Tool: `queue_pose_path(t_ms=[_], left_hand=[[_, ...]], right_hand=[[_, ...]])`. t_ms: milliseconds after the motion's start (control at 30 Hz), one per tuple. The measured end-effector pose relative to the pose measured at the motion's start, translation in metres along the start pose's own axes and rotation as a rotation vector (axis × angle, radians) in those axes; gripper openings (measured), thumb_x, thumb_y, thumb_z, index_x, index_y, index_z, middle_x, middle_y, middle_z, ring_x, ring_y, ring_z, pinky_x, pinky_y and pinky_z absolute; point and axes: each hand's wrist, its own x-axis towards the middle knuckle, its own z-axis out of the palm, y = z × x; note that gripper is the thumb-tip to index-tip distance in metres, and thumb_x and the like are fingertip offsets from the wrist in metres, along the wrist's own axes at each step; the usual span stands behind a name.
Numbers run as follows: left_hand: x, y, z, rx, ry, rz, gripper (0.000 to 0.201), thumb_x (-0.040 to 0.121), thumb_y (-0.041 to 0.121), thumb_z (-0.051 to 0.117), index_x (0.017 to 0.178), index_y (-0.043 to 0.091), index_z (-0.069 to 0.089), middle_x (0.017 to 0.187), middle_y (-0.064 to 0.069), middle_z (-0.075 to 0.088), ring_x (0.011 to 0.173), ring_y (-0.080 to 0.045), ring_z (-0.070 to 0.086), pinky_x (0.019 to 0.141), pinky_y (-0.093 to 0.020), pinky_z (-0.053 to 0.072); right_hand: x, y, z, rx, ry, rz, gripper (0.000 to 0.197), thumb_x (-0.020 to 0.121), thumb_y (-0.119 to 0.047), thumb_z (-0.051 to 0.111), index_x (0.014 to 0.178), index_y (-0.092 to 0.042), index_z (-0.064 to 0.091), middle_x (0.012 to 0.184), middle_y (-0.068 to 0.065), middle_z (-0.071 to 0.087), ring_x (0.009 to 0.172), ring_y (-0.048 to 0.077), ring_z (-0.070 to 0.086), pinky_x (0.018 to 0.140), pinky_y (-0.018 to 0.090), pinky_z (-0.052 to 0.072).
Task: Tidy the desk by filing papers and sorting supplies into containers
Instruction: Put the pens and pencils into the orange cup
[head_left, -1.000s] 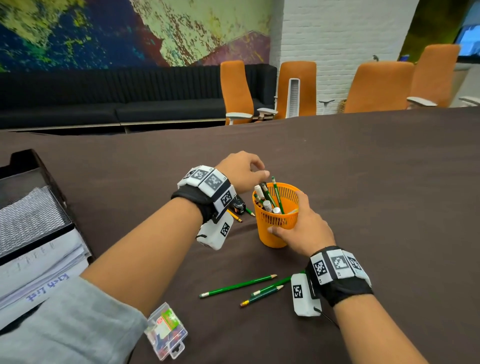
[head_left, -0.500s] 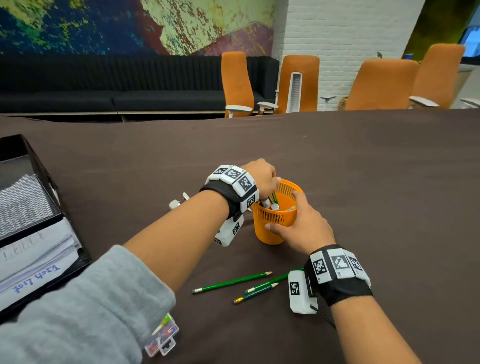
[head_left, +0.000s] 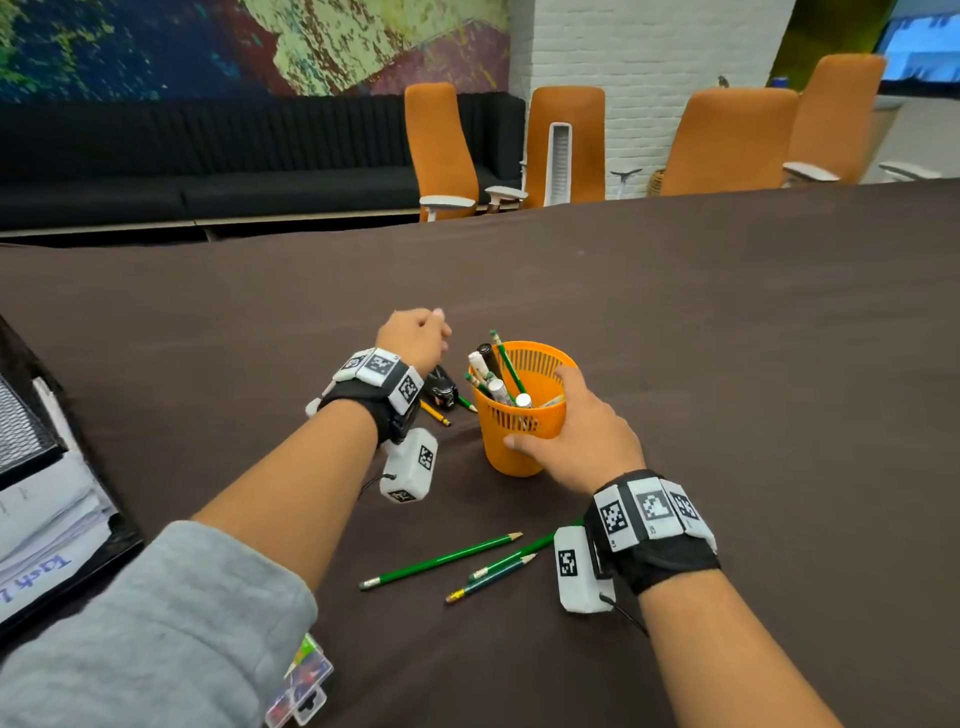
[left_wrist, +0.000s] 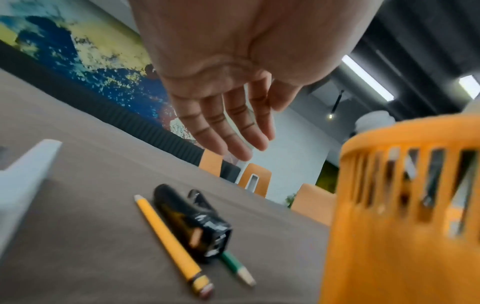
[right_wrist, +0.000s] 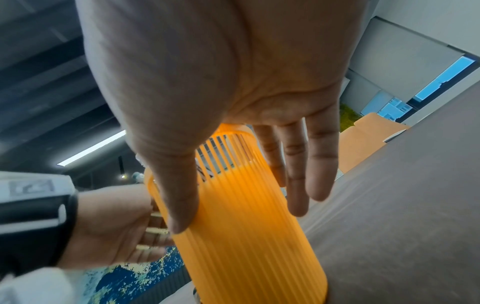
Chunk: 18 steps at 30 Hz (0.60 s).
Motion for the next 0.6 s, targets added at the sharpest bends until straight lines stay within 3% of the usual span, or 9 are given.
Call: queue_pose_path(t_ms=[100,167,233,267,367,500,600], left_hand=[[-0.006,-0.019,0.004,0.333,-0.174,-0.017,0.029,0.092,0.02,0.057,0.066,0.021,0.069,0.071,0.002,0.068,0.073,-0.023,0.068,0.077,-0.035,0.058],[-0.014,-0.026,0.01,0.662,-0.371,0.027,0.018,0.09,0.015,0.061,0.087,0.023,0.076,0.09,0.006,0.07,0.091,-0.023,0.068,0.081,-0.03,0.054],[-0.02,-0.032,0.016,0.912,-0.489,0.071,0.026,0.088,0.014,0.061,0.108,0.024,0.074,0.112,0.003,0.069,0.101,-0.026,0.066,0.09,-0.033,0.053],[-0.022,-0.033,0.018,1.011,-0.519,0.101,0.028,0.088,0.014,0.059,0.112,0.022,0.071,0.117,-0.001,0.068,0.103,-0.029,0.066,0.088,-0.034,0.054],[-0.027,-0.03,0.022,1.259,-0.495,0.211,0.025,0.094,0.012,0.051,0.116,0.013,0.063,0.119,-0.01,0.064,0.107,-0.031,0.063,0.077,-0.036,0.048],[-0.028,-0.034,0.014,1.399,-0.462,0.333,0.024,0.098,0.017,0.049,0.119,0.014,0.062,0.12,-0.006,0.064,0.111,-0.028,0.061,0.082,-0.037,0.049],[-0.027,-0.041,0.003,1.419,-0.475,0.362,0.025,0.099,0.015,0.045,0.118,0.017,0.061,0.116,-0.004,0.065,0.109,-0.026,0.062,0.078,-0.035,0.048]], right_hand=[[0.0,-0.001,0.0,-0.008,0.004,0.0,0.093,0.073,-0.061,0.072,0.145,-0.033,0.021,0.139,0.002,0.052,0.123,0.032,0.054,0.095,0.045,0.047],[0.0,-0.001,0.0,-0.01,0.003,-0.005,0.093,0.074,-0.061,0.072,0.146,-0.032,0.02,0.14,0.002,0.051,0.124,0.03,0.054,0.095,0.044,0.046],[0.0,-0.002,0.0,-0.01,0.002,-0.005,0.093,0.075,-0.061,0.072,0.146,-0.032,0.02,0.141,0.002,0.051,0.124,0.03,0.053,0.095,0.044,0.046],[-0.001,-0.002,-0.001,-0.009,0.001,-0.005,0.093,0.075,-0.06,0.072,0.146,-0.032,0.02,0.141,0.002,0.05,0.125,0.03,0.053,0.096,0.044,0.046],[-0.002,-0.001,-0.002,-0.005,-0.008,0.0,0.093,0.076,-0.06,0.072,0.147,-0.032,0.019,0.143,0.002,0.049,0.126,0.03,0.052,0.097,0.044,0.045],[-0.002,-0.002,-0.003,0.001,-0.017,-0.002,0.093,0.076,-0.059,0.072,0.147,-0.032,0.018,0.143,0.002,0.049,0.127,0.03,0.051,0.098,0.044,0.045],[-0.002,-0.002,-0.002,0.007,-0.016,-0.001,0.093,0.076,-0.059,0.072,0.147,-0.033,0.017,0.143,0.001,0.049,0.127,0.03,0.051,0.098,0.045,0.045]])
